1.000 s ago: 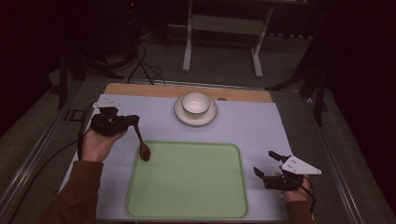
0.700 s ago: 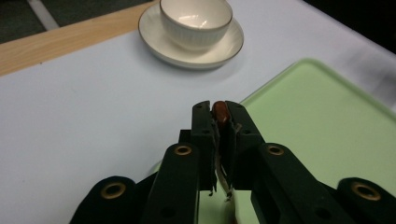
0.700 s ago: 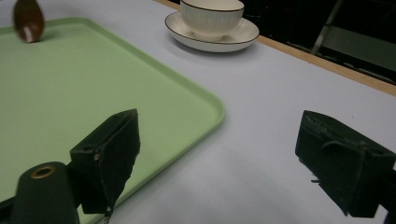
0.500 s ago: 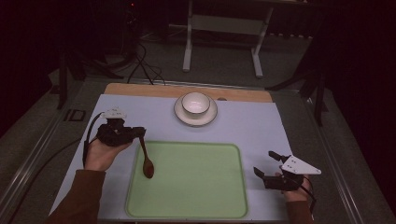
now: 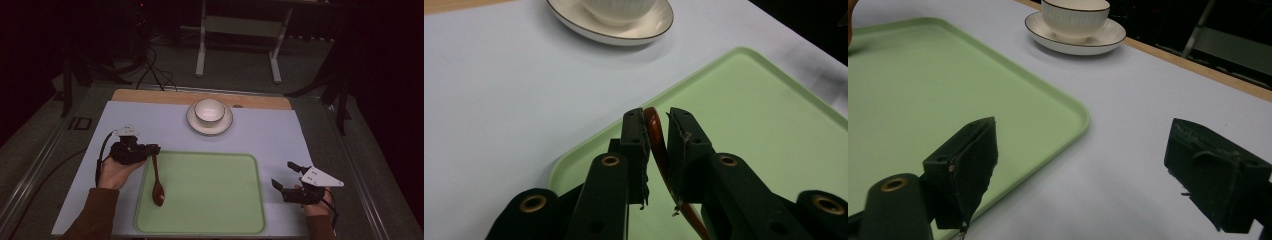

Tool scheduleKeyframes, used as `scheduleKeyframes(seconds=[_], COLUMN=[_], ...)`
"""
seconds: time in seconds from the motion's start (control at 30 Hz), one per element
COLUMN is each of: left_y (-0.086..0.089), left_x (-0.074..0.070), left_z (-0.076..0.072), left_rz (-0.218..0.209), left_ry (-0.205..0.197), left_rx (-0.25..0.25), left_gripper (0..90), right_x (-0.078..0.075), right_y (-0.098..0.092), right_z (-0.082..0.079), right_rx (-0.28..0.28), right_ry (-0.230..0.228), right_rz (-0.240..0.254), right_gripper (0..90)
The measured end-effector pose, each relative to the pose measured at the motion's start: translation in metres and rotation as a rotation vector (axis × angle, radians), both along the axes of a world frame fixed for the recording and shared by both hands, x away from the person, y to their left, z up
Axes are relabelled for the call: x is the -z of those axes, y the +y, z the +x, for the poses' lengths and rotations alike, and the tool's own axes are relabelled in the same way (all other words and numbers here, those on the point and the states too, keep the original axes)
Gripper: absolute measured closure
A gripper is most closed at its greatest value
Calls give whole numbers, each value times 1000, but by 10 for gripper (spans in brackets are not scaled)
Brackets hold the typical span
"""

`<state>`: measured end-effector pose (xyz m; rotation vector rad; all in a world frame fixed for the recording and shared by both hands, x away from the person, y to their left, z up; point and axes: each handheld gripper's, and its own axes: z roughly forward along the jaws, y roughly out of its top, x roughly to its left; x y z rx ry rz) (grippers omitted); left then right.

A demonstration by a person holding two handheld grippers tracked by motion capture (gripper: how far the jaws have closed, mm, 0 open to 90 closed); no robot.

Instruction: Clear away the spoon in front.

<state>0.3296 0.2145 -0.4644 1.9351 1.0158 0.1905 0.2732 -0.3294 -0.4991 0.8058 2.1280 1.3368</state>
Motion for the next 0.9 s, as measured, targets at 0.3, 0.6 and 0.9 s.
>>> scheduleKeyframes(seconds=[0.3, 0.6, 0.9], left_y=[0, 4, -3], left_x=[9, 19, 32], left_z=[-4, -6, -3], left_rz=[-19, -46, -11], left_ry=[-34, -51, -36], left_rx=[5, -2, 24], left_gripper=[776, 763, 728], right_x=[0, 0, 0], right_y=[0, -1, 0], right_z=[0, 1, 1], right_rx=[0, -1, -3], right_ry=[-3, -3, -2], right_rz=[2, -2, -3], right_gripper=[137, 137, 137])
